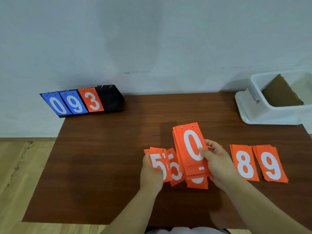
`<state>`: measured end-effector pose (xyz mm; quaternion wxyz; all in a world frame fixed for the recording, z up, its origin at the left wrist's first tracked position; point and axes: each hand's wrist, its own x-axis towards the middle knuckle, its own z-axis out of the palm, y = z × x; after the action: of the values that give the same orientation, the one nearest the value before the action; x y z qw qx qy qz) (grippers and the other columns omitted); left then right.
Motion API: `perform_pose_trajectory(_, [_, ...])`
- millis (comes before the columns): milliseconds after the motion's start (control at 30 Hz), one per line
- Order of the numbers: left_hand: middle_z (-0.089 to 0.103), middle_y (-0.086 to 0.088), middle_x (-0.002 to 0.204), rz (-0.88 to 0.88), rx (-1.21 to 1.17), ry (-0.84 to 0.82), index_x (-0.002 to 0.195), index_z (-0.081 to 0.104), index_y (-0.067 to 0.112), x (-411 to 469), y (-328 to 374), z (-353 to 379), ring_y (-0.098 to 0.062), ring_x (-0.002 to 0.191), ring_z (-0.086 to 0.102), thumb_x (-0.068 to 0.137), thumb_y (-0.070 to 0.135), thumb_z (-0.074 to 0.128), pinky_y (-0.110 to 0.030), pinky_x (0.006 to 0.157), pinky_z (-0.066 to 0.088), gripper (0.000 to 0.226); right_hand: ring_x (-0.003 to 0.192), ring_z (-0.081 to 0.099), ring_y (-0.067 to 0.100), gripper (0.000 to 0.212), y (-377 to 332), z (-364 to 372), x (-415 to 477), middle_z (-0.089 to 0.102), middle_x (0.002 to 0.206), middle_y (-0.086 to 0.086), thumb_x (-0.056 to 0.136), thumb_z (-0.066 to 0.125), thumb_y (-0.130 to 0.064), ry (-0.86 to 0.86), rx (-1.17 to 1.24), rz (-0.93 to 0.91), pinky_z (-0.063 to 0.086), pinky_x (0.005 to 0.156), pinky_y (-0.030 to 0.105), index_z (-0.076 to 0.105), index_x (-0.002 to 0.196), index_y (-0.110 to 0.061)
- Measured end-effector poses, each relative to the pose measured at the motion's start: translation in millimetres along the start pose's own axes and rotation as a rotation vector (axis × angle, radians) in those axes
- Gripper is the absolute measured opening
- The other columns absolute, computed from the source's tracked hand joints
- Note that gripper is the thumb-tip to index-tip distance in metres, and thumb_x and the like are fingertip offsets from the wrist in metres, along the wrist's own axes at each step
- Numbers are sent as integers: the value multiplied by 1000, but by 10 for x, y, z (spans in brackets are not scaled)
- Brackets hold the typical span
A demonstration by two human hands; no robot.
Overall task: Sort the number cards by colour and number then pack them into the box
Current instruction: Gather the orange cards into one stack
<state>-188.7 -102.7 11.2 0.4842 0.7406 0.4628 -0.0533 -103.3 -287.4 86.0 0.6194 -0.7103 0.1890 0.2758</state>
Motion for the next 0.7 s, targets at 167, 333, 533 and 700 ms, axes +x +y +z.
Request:
perform_pose_trajectory(167, [55, -3, 143, 85, 283, -28, 158, 20, 29, 253, -51, 283, -27, 130, 55, 88, 26, 76, -47, 101, 54, 90, 96, 75, 22, 29, 229, -217, -43, 74, 115, 1, 97, 67, -30, 104, -94, -8, 61, 86, 49, 62, 126, -29])
perform_pose_trajectory(333, [36, -5, 151, 52, 580, -45, 160, -2, 27, 217, -5, 491, -31, 135, 41, 79, 34, 85, -42, 101, 50, 119, 100, 72, 21, 36, 300, -491, 40, 71, 119, -1, 97, 65, -31, 111, -124, 43, 62, 84, 44, 57, 132, -28])
perform_pose_trajectory(533, [22, -11, 152, -161, 478, 23, 158, -3, 39, 132, 76, 658, -36, 132, 43, 82, 25, 83, -46, 98, 54, 116, 101, 72, 21, 39, 321, -711, 275, 71, 120, -1, 96, 67, -35, 59, -171, 104, 61, 85, 50, 55, 133, -32])
perform_pose_trajectory(700, [28, -14, 147, -258, 394, 86, 158, 3, 42, 44, 99, 697, -32, 119, 58, 82, 20, 83, -42, 92, 56, 113, 101, 71, 21, 43, 318, -805, 390, 68, 124, 1, 98, 64, -31, -22, -197, 113, 60, 88, 49, 51, 139, -28])
